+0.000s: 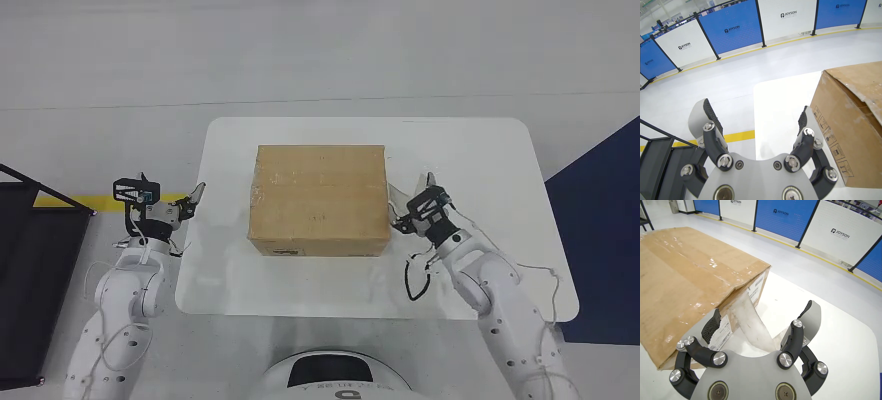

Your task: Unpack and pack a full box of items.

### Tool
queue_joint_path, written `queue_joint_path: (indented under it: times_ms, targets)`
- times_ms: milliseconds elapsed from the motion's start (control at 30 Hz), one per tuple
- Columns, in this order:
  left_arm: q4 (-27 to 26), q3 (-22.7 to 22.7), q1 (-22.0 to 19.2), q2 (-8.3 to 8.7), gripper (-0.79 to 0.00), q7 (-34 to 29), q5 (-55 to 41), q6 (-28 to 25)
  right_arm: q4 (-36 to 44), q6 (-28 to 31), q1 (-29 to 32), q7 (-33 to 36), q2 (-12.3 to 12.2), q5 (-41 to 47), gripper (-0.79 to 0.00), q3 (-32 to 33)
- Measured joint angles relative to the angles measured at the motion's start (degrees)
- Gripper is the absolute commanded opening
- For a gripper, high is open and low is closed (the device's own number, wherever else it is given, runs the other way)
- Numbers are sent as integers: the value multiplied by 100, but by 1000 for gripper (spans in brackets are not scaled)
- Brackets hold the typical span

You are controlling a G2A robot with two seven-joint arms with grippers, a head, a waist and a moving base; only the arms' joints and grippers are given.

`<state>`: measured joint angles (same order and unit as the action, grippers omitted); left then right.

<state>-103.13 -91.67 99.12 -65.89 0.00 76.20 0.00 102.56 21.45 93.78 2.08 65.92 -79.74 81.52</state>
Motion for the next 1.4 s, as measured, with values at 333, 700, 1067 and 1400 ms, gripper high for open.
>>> queue_joint_path:
  times_ms: [333,700,1067,1400]
  targets:
    - [0,0,0,0,0,0,0,0,-207,1447,-162,-17,-74,949,0,182]
    - [0,0,0,0,0,0,0,0,-570,3666,-386,-333,-247,1411,0,308]
    - [0,0,0,0,0,0,0,0,-695,3655,-611,-1008,-903,1274,0,-404]
    - [0,0,0,0,0,0,0,0,-808,1538,-321,-1297,-871,924,0,235]
